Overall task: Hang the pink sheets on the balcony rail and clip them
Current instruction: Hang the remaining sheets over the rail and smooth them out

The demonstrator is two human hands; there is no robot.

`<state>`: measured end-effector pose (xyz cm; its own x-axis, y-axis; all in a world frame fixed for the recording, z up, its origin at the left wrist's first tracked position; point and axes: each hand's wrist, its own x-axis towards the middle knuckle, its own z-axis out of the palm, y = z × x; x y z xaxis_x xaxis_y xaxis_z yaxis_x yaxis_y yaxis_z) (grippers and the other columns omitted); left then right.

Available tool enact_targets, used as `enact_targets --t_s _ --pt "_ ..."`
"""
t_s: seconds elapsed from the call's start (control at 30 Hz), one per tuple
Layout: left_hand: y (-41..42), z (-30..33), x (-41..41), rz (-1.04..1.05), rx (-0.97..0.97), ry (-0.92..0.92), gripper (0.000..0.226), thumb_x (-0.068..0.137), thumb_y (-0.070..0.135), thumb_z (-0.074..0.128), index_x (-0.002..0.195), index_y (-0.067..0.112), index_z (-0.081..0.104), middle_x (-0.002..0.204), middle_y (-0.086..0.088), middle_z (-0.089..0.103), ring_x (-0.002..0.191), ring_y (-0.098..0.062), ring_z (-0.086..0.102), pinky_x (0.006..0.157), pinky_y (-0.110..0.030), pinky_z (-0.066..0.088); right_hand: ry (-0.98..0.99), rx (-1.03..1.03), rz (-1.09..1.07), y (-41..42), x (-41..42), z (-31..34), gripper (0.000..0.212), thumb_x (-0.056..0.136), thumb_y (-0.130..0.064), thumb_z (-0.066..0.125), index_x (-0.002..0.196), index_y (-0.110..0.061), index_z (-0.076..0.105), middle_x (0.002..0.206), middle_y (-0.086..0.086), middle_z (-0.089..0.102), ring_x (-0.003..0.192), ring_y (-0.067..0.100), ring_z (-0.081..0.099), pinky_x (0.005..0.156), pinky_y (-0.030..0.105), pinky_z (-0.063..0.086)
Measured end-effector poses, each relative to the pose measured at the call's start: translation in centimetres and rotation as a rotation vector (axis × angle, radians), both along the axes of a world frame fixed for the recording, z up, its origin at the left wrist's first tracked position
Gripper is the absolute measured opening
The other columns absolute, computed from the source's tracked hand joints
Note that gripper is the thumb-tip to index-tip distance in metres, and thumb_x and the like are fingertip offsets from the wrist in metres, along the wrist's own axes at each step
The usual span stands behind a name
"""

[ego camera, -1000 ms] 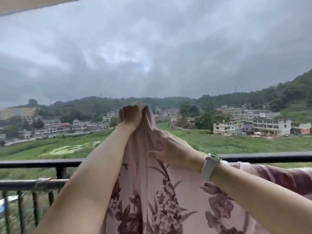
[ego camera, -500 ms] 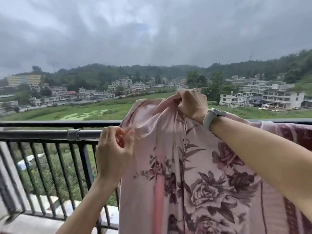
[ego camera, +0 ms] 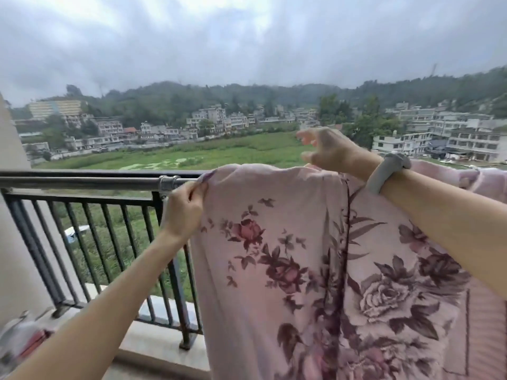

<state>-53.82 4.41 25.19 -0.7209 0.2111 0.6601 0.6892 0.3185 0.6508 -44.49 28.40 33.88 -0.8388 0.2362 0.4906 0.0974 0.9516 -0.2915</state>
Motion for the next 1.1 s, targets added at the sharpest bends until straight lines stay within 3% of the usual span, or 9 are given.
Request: enact_targets --t_s 0.1,0.17,0.3,0.47,0.6,0.7,0.87,1.0,1.1 --pt "-0.8 6.2 -1.7 0.091 0.02 0.217 0.027 0.096 0.023 0.043 0.09 0.004 0.06 0.071 -0.005 0.057 0.063 -0.018 0.046 0.049 -0.017 0.034 0.026 0.103 0.329 -6.3 -0.6 -0.1 0.069 0.085 -0.034 0.059 0.142 -0.019 0.023 0.142 0.003 0.04 0.124 0.018 0.042 0.102 0.034 0.037" --pt "-0.6 9.7 -2.3 0.117 0.026 0.342 0.03 0.096 0.022 0.041 0.105 0.002 0.06 0.088 -0.006 0.06 0.076 -0.015 0.049 0.054 -0.012 0.035 0.026 0.181 0.284 -9.6 -2.4 -0.4 0.078 0.083 -0.047 0.056 0.144 -0.024 0.014 0.139 0.001 0.041 0.115 0.02 0.048 0.09 0.036 0.046" --pt "-0.7 14.4 -3.4 0.099 0.046 0.377 0.031 0.097 0.029 0.038 0.105 0.005 0.057 0.083 0.0 0.058 0.077 -0.013 0.049 0.057 -0.017 0.034 0.398 0.217 0.089 -11.4 -6.9 1.7 0.025 0.094 -0.036 0.042 0.103 -0.013 0.048 0.091 0.006 0.061 0.075 0.024 0.058 0.063 0.032 0.041" --pt "-3.4 7.4 -5.9 -0.039 0.067 0.027 0.049 0.077 0.059 0.056 0.107 0.022 0.045 0.099 -0.001 0.059 0.086 -0.018 0.059 0.07 -0.032 0.05 0.593 0.17 -0.012 -10.4 -10.9 6.0 0.019 0.094 -0.025 0.041 0.095 -0.008 0.051 0.089 0.013 0.064 0.078 0.029 0.057 0.064 0.032 0.033" --pt "-5.1 2.2 -5.6 -0.016 -0.054 0.094 0.02 0.085 0.036 0.058 0.089 0.017 0.055 0.076 0.001 0.061 0.068 -0.019 0.057 0.055 -0.023 0.042 0.713 0.202 -0.116 -9.7 -13.4 8.5 0.014 0.093 -0.015 0.039 0.095 -0.007 0.05 0.09 0.017 0.064 0.081 0.035 0.058 0.065 0.034 0.033" --pt "-6.9 6.1 -8.5 0.008 -0.036 0.13 0.017 0.092 0.024 0.05 0.082 0.01 0.051 0.067 0.001 0.052 0.069 -0.025 0.052 0.052 -0.03 0.025 0.658 0.276 -0.214 -8.4 -14.7 9.4 0.015 0.094 -0.02 0.039 0.093 -0.009 0.049 0.09 0.015 0.063 0.08 0.034 0.058 0.064 0.033 0.032" --pt "-10.3 17.2 -17.0 0.229 0.074 0.379 0.02 0.092 0.017 0.048 0.098 -0.001 0.054 0.101 -0.026 0.061 0.096 -0.038 0.055 0.062 -0.027 0.027 0.492 0.314 -0.265 -7.6 -16.1 9.6 0.035 0.091 -0.046 0.043 0.08 -0.014 0.05 0.072 0.006 0.055 0.071 0.026 0.054 0.067 0.034 0.042" --pt "-6.9 19.8 -20.8 0.431 -0.095 0.614 0.025 0.096 0.024 0.035 0.103 0.003 0.045 0.097 -0.029 0.061 0.088 -0.045 0.057 0.063 -0.037 0.029 0.432 0.305 -0.506 -8.5 -18.2 9.6 0.026 0.092 -0.028 0.048 0.104 -0.006 0.053 0.089 0.013 0.058 0.086 0.029 0.054 0.074 0.037 0.039" --pt "-4.6 13.8 -25.4 0.345 -0.465 0.435 0.027 0.096 0.028 0.034 0.106 0.007 0.048 0.101 -0.024 0.063 0.091 -0.041 0.059 0.069 -0.04 0.04 0.143 0.328 -0.463 -9.6 -19.7 8.4 0.024 0.086 -0.018 0.05 0.109 -0.011 0.052 0.109 0.011 0.055 0.104 0.029 0.049 0.088 0.041 0.036"
